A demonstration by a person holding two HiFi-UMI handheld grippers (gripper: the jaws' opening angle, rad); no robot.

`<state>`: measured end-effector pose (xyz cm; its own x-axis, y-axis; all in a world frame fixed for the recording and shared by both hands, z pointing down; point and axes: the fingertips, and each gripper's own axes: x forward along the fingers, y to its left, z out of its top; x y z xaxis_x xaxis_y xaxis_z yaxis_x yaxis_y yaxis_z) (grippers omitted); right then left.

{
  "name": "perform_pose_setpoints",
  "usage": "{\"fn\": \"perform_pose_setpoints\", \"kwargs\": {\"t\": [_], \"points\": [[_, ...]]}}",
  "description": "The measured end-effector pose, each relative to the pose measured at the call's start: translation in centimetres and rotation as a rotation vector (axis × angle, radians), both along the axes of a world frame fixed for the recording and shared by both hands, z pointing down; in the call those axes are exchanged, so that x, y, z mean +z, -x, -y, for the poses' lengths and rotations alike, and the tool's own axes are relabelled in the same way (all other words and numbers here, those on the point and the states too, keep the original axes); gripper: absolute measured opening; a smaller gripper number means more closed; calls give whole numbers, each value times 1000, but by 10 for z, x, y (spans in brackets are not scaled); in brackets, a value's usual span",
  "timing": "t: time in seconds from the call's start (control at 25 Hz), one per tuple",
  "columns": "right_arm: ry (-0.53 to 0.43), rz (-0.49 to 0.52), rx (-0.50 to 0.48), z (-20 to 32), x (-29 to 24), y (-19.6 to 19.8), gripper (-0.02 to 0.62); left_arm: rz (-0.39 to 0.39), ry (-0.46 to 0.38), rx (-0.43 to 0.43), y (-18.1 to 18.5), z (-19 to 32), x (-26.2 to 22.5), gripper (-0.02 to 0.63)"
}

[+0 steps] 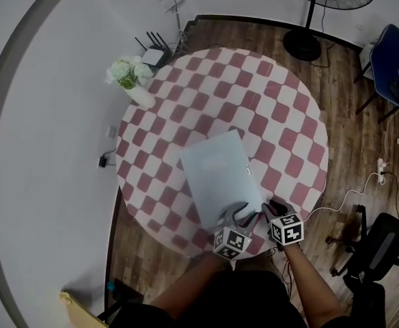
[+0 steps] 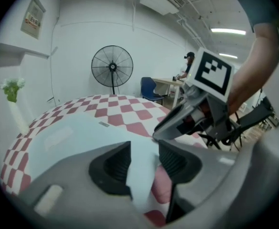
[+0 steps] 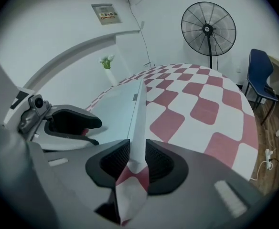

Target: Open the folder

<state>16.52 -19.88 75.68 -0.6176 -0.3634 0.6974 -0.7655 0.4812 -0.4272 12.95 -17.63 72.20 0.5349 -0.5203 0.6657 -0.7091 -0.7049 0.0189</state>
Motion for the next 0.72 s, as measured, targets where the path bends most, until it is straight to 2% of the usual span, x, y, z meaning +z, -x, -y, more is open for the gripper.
{"fn": "perform_pose_setpoints", "kwargs": {"t": [0.12,0.36,0.52,0.72], "points": [[36,31,8,0,3,-2,111,54,7,57,-10,-3,12,208],[33,25,-22,1,3,-2,109,232,17,132,-17,-6,33,276],[29,14,-29,1,3,-2,106,307,-7,136,-17,-3,37,279],[27,11,-27,0,3,-3,104,352,-54,114,-16,7,34,265]]}}
